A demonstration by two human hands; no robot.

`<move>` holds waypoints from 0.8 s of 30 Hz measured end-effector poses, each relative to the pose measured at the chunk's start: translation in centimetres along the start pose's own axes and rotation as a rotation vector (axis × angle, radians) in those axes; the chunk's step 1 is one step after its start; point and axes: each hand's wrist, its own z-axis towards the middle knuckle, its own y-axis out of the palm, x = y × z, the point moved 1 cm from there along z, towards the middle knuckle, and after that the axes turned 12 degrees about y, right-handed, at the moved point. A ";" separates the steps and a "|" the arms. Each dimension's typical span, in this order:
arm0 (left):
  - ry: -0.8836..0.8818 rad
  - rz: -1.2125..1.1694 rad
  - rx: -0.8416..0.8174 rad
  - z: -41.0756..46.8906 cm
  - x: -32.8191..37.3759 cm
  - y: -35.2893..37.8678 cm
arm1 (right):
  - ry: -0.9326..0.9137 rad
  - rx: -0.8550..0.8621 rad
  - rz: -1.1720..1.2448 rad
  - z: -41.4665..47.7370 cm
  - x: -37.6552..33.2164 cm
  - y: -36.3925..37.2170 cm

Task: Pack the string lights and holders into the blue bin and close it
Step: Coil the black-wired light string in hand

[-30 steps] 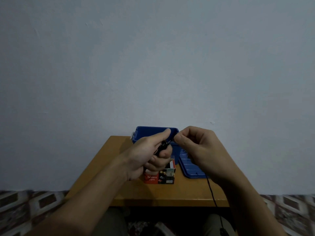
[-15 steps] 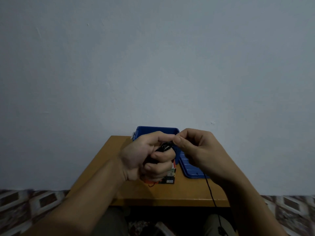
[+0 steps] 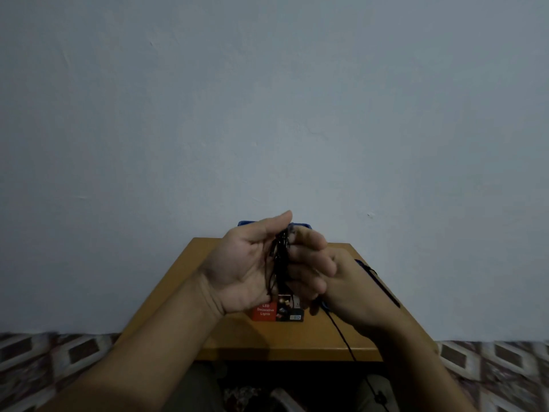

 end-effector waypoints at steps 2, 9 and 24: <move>0.042 0.038 0.054 0.0 -0.1 0.1 | -0.007 0.041 0.001 0.0 0.2 0.0; 0.201 0.107 0.275 0.5 -0.1 0.0 | 0.054 0.016 -0.064 0.3 1.1 0.3; 0.414 0.196 0.609 0.9 0.9 0.5 | 0.182 0.034 -0.119 0.6 1.8 0.6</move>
